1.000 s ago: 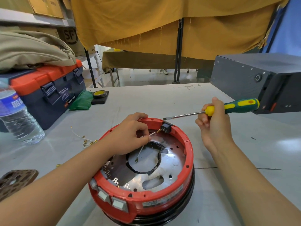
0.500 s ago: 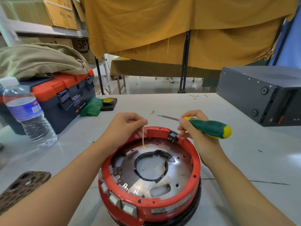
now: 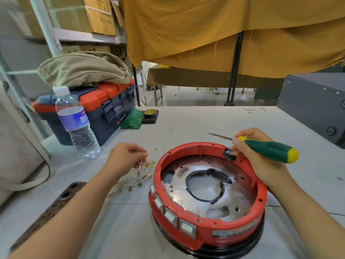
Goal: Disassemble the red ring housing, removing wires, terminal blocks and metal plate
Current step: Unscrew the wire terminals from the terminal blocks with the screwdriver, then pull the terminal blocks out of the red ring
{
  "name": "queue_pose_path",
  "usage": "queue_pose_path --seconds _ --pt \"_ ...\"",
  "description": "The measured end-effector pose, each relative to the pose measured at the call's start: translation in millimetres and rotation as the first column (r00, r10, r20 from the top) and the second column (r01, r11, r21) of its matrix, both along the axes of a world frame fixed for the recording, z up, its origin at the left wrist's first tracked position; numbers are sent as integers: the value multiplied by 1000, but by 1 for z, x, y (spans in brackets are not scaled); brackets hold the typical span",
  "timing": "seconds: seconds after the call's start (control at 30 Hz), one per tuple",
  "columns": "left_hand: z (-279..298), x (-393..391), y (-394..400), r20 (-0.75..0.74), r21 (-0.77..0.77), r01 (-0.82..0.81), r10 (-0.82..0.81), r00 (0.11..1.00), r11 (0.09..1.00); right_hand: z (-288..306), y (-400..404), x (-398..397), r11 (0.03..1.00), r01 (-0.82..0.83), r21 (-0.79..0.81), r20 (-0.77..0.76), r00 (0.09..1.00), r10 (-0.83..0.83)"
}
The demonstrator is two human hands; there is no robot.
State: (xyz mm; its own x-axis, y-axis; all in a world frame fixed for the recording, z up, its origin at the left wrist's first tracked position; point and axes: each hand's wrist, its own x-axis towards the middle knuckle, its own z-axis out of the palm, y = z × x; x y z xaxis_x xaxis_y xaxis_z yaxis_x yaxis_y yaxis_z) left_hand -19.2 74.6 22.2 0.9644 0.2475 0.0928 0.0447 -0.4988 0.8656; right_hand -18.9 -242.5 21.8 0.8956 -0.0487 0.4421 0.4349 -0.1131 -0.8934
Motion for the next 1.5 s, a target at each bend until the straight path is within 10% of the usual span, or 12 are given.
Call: queue_pose_path --seconds 0.67,0.93,1.1,1.23,1.5 --pt "-12 -3 -12 97 503 -53 5 995 863 32 -10 -9 985 134 -107 120 985 -121" --pt "23 -28 -66 259 477 173 -327 909 861 22 -58 -32 973 149 -174 125 984 -129" --pt "29 -27 -102 121 661 331 -531 838 673 2 -78 -46 951 99 -295 134 989 -61" --pt "20 -21 -121 -52 783 352 -510 858 512 -15 -85 -49 826 102 -554 117 992 -44" --pt "5 -17 -123 -191 800 377 -397 898 467 -27 -83 -48 289 79 -954 82 997 0"
